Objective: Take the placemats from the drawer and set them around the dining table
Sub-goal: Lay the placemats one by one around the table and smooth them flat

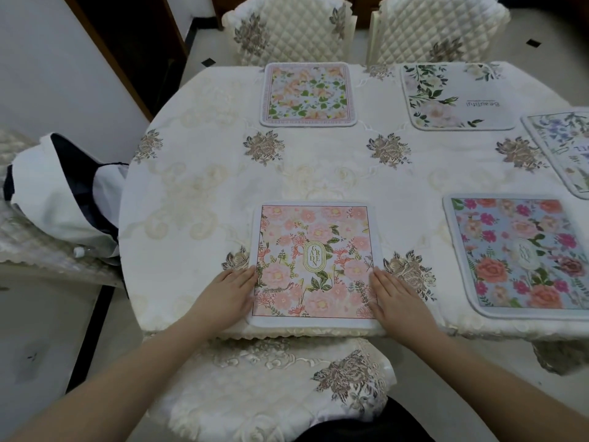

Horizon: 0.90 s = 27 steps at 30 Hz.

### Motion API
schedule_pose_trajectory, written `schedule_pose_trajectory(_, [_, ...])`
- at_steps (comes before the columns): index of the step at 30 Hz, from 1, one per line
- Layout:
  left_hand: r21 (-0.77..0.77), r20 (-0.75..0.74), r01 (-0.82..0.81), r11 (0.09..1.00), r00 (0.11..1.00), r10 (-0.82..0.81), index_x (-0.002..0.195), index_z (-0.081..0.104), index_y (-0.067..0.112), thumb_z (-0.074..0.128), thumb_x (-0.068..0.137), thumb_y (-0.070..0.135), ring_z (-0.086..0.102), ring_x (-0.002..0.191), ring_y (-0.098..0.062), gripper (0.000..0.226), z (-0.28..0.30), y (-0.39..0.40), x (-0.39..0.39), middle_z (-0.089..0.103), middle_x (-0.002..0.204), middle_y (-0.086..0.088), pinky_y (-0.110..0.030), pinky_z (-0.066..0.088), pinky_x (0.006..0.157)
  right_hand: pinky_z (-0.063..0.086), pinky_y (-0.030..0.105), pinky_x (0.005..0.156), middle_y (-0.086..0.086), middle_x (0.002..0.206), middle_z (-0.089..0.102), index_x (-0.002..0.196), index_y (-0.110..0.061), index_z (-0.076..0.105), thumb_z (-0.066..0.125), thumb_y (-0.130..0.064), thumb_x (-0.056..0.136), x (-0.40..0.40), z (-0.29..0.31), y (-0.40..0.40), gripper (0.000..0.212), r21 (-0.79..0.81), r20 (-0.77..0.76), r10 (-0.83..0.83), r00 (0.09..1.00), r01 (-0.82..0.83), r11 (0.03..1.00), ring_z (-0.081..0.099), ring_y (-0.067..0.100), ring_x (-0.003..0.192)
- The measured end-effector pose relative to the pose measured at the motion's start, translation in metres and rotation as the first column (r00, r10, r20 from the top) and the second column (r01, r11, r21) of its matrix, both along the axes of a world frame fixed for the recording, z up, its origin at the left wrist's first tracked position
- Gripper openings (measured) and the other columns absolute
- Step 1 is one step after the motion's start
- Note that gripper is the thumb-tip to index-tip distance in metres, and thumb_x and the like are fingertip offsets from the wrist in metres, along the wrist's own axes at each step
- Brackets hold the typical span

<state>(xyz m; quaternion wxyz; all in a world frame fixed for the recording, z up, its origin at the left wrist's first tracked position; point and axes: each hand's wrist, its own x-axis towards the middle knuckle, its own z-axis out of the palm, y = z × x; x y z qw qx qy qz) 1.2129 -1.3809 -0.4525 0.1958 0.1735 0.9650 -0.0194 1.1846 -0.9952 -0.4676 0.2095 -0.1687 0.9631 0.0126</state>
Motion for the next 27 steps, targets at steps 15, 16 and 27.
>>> schedule_pose_trajectory(15, [0.055, 0.013, -0.036, 0.998, 0.999, 0.036, 0.146, 0.038, 0.025, 0.025, 0.1, 0.047, 0.04, 0.137, -0.017, 0.052, 0.058, 0.092, -0.008, 0.043, 0.149, 0.004, -0.043, 0.028, 0.113, 0.024, 0.038, 0.118, 0.003, 0.164, 0.013, 0.154, -0.018, 0.023, 0.031, -0.042, 0.103, 0.02, 0.067, -0.017, 0.056, -0.06, 0.093, -0.274, 0.957, 0.28, 0.958, 0.021, 0.02, 0.148])
schedule_pose_trajectory(16, [0.075, 0.011, -0.026, 0.997, 1.0, 0.025, 0.148, 0.036, 0.025, 0.017, 0.098, 0.052, 0.036, 0.14, -0.017, 0.06, 0.063, 0.099, -0.011, 0.04, 0.152, 0.004, -0.044, 0.024, 0.116, 0.025, 0.038, 0.117, 0.002, 0.164, 0.015, 0.154, -0.019, 0.023, 0.03, -0.044, 0.103, 0.022, 0.071, -0.016, 0.056, -0.067, 0.091, -0.289, 0.953, 0.295, 0.953, 0.022, 0.019, 0.148])
schedule_pose_trajectory(27, [0.062, 0.102, 0.105, 0.992, 0.989, -0.111, 0.154, 0.019, 0.028, -0.001, 0.083, 0.069, 0.008, 0.151, -0.018, 0.085, 0.088, 0.196, -0.019, 0.012, 0.164, 0.003, -0.05, 0.008, 0.12, 0.017, 0.038, 0.118, 0.002, 0.161, 0.024, 0.155, -0.024, 0.021, 0.01, -0.055, 0.099, 0.061, 0.088, 0.041, 0.065, -0.047, 0.045, -0.425, 0.904, 0.427, 0.903, 0.022, 0.019, 0.147])
